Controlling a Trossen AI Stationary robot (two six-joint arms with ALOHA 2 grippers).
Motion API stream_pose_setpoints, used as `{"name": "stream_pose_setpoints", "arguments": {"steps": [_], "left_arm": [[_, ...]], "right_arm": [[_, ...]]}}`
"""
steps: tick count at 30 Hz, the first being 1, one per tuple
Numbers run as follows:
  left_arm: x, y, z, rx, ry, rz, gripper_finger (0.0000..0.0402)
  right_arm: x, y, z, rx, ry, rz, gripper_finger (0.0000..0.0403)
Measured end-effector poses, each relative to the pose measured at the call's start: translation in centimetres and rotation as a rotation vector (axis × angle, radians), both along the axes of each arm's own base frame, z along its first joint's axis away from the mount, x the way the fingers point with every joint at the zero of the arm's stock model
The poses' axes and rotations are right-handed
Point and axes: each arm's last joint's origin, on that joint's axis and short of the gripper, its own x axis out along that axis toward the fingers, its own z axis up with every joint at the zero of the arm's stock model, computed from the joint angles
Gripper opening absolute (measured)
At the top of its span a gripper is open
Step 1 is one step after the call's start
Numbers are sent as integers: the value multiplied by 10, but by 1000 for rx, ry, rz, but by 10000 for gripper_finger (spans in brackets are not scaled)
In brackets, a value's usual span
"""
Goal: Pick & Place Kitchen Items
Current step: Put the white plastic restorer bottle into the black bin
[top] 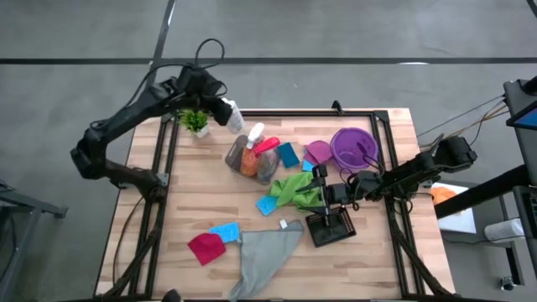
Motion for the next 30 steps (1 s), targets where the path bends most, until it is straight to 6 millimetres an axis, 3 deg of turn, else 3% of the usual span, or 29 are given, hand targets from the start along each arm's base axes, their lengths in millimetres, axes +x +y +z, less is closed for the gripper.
{"name": "stream_pose_setpoints", "arguments": {"steps": [5,13,30], "left_arm": [[-2,-26,7,-10,-4,20,108],[18,-56,0,-3,29,-17,108],[61,-57,-44,-60,200,-25,108]], "right_arm": [[0,0,0,0,0,0,228],[0,0,0,6,1,1,228],[0,0,0,7,2,2,228]]}}
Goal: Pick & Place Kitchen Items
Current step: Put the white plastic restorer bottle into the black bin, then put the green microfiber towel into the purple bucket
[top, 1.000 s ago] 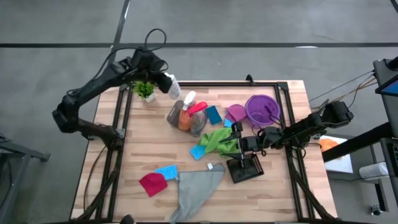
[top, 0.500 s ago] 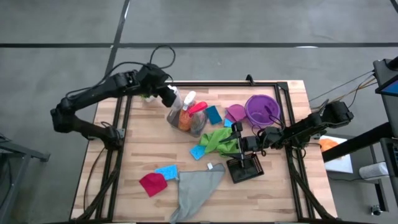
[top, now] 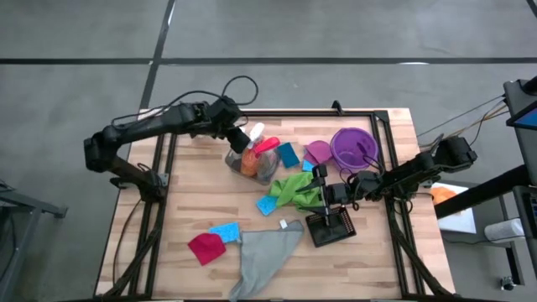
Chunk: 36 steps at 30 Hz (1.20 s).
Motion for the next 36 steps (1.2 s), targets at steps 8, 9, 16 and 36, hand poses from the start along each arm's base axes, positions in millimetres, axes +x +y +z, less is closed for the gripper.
{"name": "stream_pose_setpoints", "arguments": {"steps": [8,9,16,36], "left_arm": [[20,1,-32,-19,62,-18,108],[21,1,-36,-23,62,-18,108],[19,-1,-48,-19,43,-18,111],[-44,-40,29,179,-193,-138,262]], "right_arm": [[0,0,0,-1,2,0,228],[0,0,0,-1,2,0,228],[0,0,0,0,2,0,228],[1,0,-2,-3,22,-11,228]]}}
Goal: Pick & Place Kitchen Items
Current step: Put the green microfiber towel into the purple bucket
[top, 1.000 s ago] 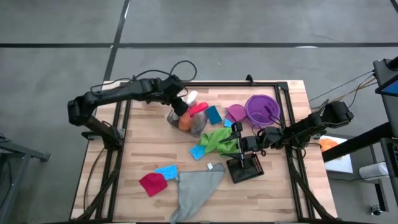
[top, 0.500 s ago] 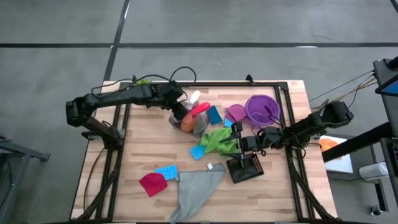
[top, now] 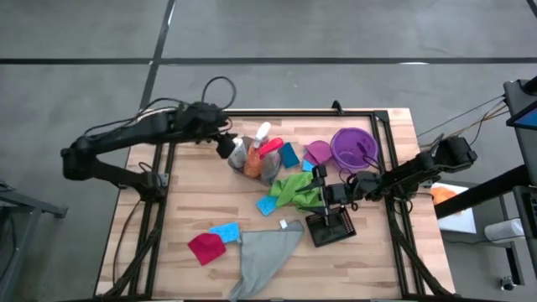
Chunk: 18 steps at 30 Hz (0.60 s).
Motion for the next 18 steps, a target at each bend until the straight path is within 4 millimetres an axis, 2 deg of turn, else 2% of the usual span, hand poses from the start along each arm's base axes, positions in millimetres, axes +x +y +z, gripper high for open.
{"name": "stream_pose_setpoints", "arguments": {"steps": [2,6,9,12,18], "left_arm": [[-7,-12,3,57,-84,-63,263],[-20,-37,-13,145,-249,-185,263],[-29,-52,-32,201,-356,-269,263],[-37,-63,-58,235,-383,-336,264],[-47,-70,-105,266,-437,-381,264]], "right_arm": [[1,-1,-2,-2,23,-21,228],[1,-1,-7,-16,68,-48,228],[2,-2,-9,-22,98,-60,228],[4,-3,-9,-28,160,-90,228],[16,-1,-4,-22,423,-125,228]]}}
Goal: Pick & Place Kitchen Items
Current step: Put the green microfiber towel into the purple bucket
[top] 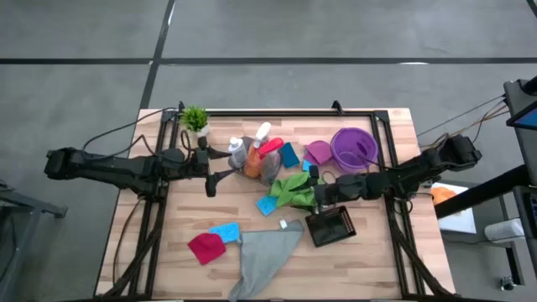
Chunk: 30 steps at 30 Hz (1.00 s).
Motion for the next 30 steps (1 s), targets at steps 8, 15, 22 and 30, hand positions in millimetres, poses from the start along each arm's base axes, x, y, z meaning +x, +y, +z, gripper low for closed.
{"name": "stream_pose_setpoints", "arguments": {"steps": [8,15,22,30], "left_arm": [[-9,0,-35,0,-29,2,264],[-11,0,-44,-8,-14,3,264],[-13,0,-48,-12,-3,3,264],[-13,0,-48,-14,-3,4,264]], "right_arm": [[11,3,19,49,434,-71,228],[6,-3,9,41,653,-191,228],[1,-19,2,50,748,-285,228],[5,-28,-17,38,852,-340,228]]}}
